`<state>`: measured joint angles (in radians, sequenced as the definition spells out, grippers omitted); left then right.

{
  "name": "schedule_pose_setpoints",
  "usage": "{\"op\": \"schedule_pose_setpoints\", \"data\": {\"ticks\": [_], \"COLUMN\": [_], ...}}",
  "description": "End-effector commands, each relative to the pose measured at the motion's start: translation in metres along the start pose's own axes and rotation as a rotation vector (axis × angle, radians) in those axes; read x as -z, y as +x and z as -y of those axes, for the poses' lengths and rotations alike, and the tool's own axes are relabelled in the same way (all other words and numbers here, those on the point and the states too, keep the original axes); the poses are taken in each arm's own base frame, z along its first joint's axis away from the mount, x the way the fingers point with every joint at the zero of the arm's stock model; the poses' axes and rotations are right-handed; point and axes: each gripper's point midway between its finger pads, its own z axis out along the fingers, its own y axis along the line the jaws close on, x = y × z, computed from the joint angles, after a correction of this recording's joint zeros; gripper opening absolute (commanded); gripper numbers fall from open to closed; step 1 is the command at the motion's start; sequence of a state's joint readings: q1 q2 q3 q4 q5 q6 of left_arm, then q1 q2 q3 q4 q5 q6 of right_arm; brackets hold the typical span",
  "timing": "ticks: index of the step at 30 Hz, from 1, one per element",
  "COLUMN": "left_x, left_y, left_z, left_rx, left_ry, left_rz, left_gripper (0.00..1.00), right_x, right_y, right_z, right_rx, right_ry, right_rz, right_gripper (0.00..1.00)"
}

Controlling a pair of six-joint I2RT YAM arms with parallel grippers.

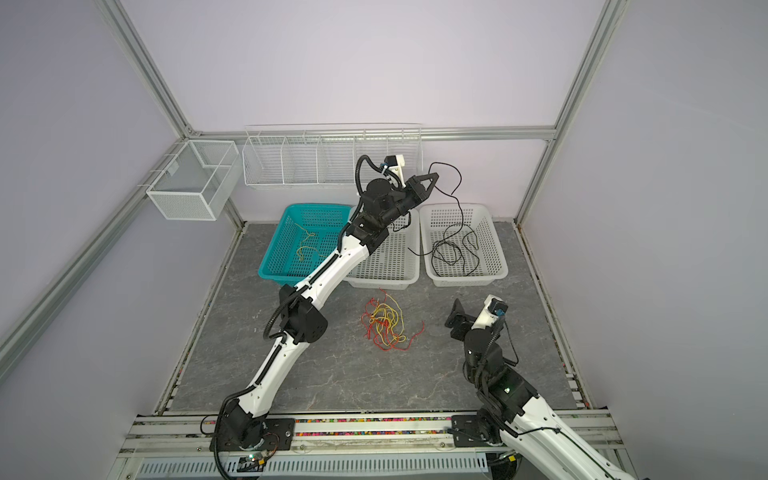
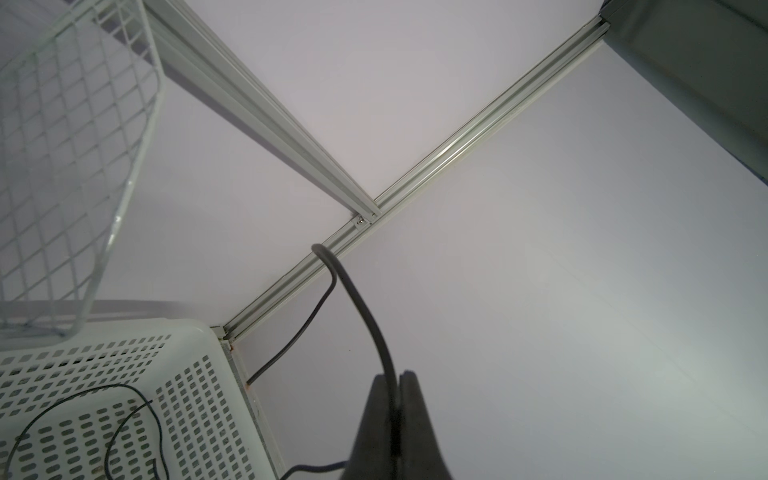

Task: Untangle the cables
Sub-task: 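Release the black wire into the farthest white basket with the left gripper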

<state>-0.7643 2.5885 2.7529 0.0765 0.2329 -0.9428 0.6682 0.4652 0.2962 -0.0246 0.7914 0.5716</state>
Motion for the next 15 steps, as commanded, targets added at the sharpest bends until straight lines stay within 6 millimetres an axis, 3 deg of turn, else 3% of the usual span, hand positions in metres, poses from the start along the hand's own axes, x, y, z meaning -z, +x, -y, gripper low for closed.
{"op": "schedule_pose_setpoints", "data": {"ticks": [1,9,15], "left_x": [-0.002,-0.01,-0.007], "left_y": [0.004,0.065,0.097], "left_z": [0.024,-0.027,-0.066], "left_rx": [-0.011,0.001,0.007], "left_ry": [0.051,-0.054,-0.14], "left_rz": [0.007,-0.124,-0.212], "left_gripper": [0.0,0.0,0.0], "right_x": [0.0,0.003,0.005], "right_y": [-0.002,-0.005,-0.008], "right_z": [0.0,0.005,0.008], "right_rx": [-0.012,-0.023,-0.029], "right_ry": [-0.011,0.0,0.001], "right_rz": [0.019,0.041,0.055], "right_gripper": [0.89,0.88,0.89]}}
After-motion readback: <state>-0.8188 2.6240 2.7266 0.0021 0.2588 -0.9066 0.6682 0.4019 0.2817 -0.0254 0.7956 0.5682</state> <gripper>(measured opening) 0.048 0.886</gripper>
